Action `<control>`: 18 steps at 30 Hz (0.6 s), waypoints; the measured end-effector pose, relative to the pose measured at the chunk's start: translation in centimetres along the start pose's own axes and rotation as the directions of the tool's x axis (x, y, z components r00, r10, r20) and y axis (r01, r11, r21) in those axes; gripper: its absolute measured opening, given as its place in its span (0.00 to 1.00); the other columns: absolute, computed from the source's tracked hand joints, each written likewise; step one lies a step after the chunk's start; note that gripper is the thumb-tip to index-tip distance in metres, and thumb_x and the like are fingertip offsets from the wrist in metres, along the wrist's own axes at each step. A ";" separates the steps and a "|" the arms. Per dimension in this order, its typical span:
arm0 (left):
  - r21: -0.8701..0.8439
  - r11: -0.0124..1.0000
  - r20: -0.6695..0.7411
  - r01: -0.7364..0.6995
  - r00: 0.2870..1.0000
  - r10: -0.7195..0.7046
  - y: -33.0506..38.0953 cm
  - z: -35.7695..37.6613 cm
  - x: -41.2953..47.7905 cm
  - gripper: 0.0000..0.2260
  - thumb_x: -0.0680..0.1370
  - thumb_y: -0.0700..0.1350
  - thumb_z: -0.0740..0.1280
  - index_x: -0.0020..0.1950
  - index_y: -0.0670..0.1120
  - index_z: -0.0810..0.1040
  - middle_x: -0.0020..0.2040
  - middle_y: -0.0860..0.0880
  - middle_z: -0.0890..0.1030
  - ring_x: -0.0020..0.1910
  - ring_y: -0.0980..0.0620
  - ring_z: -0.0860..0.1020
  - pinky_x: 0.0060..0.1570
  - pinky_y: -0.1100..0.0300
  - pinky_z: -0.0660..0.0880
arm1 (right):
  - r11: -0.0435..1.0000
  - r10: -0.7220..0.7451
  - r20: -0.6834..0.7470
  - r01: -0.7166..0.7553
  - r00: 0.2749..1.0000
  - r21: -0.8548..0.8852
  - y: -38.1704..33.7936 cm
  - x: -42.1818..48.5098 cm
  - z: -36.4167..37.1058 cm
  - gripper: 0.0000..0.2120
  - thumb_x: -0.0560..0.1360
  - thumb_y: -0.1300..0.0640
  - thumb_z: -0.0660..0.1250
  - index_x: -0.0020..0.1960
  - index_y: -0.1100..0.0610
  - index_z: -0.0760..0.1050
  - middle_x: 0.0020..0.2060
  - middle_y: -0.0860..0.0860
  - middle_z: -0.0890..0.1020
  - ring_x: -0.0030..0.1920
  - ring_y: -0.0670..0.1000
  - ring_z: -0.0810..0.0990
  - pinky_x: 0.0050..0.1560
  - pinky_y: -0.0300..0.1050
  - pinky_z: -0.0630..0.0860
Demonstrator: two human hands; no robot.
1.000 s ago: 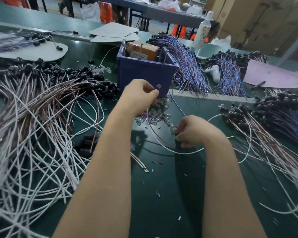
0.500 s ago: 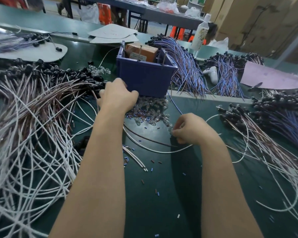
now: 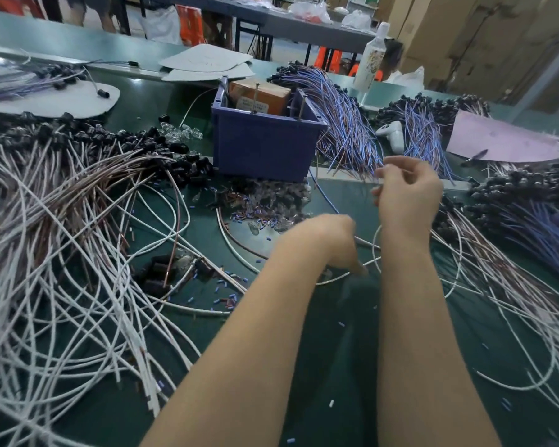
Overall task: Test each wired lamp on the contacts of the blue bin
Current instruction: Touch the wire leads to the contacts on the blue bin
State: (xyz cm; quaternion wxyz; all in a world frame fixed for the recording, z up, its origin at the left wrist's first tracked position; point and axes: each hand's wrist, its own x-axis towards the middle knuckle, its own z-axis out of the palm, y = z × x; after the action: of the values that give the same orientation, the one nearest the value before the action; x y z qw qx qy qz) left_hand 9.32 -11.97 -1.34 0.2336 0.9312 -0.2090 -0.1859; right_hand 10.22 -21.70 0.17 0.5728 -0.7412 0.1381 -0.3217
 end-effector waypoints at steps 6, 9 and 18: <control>0.131 0.991 0.035 -0.001 0.999 -0.004 0.1 0.6 0.2 0.11 0.74 0.45 0.70 0.54 0.43 0.78 0.54 0.45 0.80 0.52 0.43 0.78 0.52 0.54 0.76 | 0.958 0.138 -0.146 -0.094 0.980 0.271 0.5 -0.4 -0.9 0.12 0.75 0.67 0.59 0.41 0.53 0.73 0.34 0.49 0.79 0.27 0.45 0.72 0.29 0.37 0.69; -0.004 1.000 -0.038 -0.003 0.999 0.003 -1.1 -1.7 -1.1 0.07 0.76 0.42 0.66 0.49 0.41 0.81 0.50 0.44 0.83 0.50 0.45 0.81 0.49 0.55 0.77 | 0.926 0.141 -0.173 -0.067 0.975 0.372 0.4 -0.7 -0.9 0.11 0.75 0.68 0.59 0.41 0.54 0.73 0.33 0.50 0.78 0.29 0.46 0.70 0.28 0.37 0.67; -0.018 0.996 -0.052 -0.087 0.995 0.086 0.0 1.9 1.0 0.14 0.72 0.51 0.72 0.51 0.44 0.77 0.53 0.44 0.79 0.50 0.44 0.77 0.50 0.54 0.76 | 0.899 0.135 -0.152 -0.056 0.979 0.435 0.3 -0.7 -0.2 0.11 0.76 0.68 0.59 0.41 0.54 0.73 0.30 0.50 0.77 0.26 0.46 0.67 0.29 0.38 0.64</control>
State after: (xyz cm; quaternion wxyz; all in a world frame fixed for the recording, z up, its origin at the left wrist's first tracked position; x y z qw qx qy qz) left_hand 9.36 -13.11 -3.17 0.2562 0.9233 -0.2412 -0.1537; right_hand 9.62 -21.52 -0.36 0.7219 -0.5578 0.1513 -0.3806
